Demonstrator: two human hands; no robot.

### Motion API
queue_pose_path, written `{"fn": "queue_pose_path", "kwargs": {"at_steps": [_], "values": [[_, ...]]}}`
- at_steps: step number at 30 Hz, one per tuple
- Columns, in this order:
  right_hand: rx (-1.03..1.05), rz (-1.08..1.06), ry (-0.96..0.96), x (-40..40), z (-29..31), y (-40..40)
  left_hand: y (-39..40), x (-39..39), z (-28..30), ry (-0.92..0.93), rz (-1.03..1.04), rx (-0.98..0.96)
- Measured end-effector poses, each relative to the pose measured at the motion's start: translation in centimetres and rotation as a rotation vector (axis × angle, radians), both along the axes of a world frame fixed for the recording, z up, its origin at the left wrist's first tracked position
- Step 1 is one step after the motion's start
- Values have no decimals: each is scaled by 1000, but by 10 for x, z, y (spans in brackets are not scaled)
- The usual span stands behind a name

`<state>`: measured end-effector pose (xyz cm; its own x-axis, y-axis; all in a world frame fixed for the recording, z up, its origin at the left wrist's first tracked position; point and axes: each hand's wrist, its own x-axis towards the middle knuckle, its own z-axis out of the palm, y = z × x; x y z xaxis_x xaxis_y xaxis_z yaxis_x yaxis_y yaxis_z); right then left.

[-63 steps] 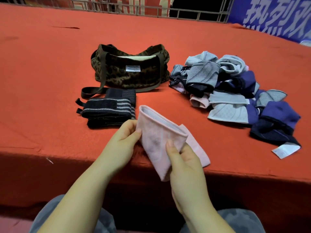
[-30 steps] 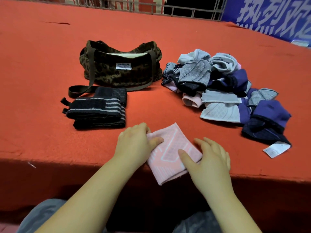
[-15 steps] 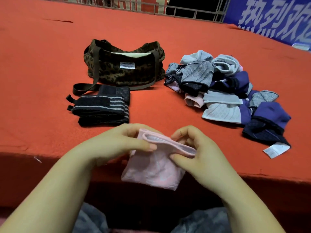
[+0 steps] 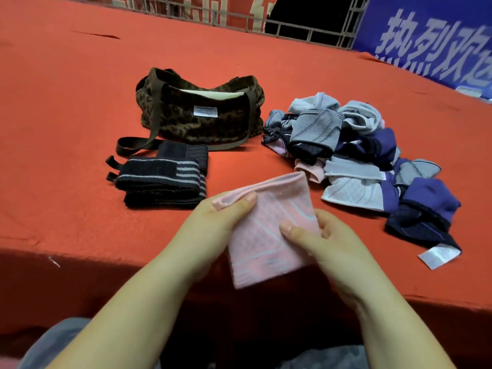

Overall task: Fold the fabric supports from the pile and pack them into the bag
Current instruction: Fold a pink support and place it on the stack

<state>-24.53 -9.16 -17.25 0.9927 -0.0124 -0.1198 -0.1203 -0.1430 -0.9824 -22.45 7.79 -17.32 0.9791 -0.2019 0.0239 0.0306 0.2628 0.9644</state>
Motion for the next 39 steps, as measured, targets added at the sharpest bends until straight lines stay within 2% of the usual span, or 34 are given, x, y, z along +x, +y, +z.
{"fn": "queue_pose_path", "kwargs": {"at_steps": [5, 10, 11, 13, 17, 19, 23, 26, 29, 31, 33, 36, 39], "values": [[297, -18, 150, 14, -3, -2, -10, 20, -9, 171, 291, -245], [383, 57, 242, 33, -7, 11, -20, 34, -10, 172, 396, -322], [399, 16, 230, 40, -8, 13, -21, 38, -11, 130, 416, -270], [367, -109, 162, 57, -11, 16, -17, 47, -13, -2, 459, -33], [-5, -292, -124, 96, -20, 14, -14, 71, -17, -219, 357, 609], [-179, -301, -264, 114, -25, 15, -21, 82, -20, -264, 306, 905], [-405, -203, -427, 147, -37, 22, -32, 105, -25, -233, 357, 1257], [-541, -122, -424, 174, -43, 27, -35, 127, -24, -167, 394, 1360], [-653, -15, -393, 189, -48, 32, -32, 148, -34, -256, 496, 1437], [-749, 41, -388, 191, -53, 36, -26, 150, -32, -173, 454, 1512], [-842, 65, -388, 190, -54, 38, -22, 155, -38, -149, 435, 1488], [-906, 83, -372, 189, -52, 37, -17, 155, -37, -245, 508, 1511], [-966, 93, -347, 186, -51, 38, -17, 155, -41, -339, 483, 1584]]}}
